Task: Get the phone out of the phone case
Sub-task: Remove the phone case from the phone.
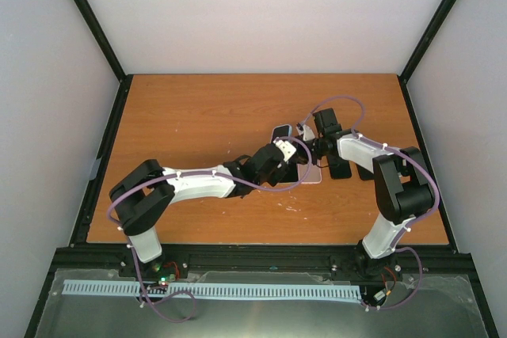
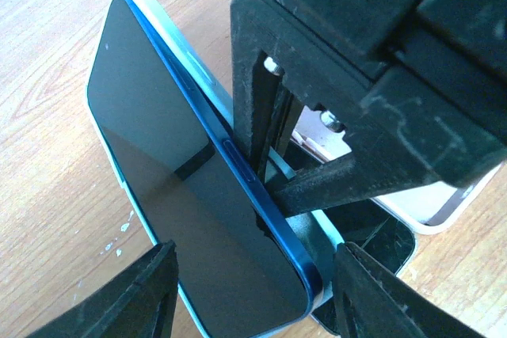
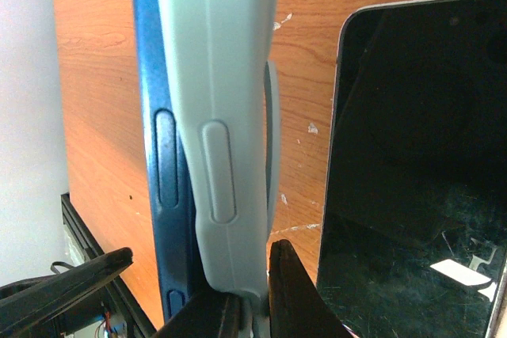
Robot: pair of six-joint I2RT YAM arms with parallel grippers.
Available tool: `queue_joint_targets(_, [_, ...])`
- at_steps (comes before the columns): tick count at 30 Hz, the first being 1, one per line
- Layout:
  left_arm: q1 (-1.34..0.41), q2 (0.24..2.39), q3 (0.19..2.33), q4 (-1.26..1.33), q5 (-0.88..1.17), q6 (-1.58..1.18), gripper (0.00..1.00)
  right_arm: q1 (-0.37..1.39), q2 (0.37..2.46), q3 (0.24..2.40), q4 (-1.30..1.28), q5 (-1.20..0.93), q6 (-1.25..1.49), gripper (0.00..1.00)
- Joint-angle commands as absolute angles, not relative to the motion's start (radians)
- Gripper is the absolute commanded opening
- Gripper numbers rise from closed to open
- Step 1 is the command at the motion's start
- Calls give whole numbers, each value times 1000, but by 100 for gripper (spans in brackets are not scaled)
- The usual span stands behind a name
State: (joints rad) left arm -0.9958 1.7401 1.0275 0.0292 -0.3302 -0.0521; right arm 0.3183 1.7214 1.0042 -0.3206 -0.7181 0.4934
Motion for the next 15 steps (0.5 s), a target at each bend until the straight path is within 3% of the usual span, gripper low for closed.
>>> queue_joint_targets(1, [-1005, 1773, 1086, 30, -377, -28, 53, 314, 1721, 1000, -284, -760, 502, 3])
queue_joint_targets(9, [-1029, 1803, 1060, 82, -566, 91, 42, 314, 1740, 1000, -280, -795, 518, 3])
queue_joint_targets(15, [-1031, 1838, 1031, 133, -631, 177, 53, 312, 1745, 992, -256, -850, 536, 3])
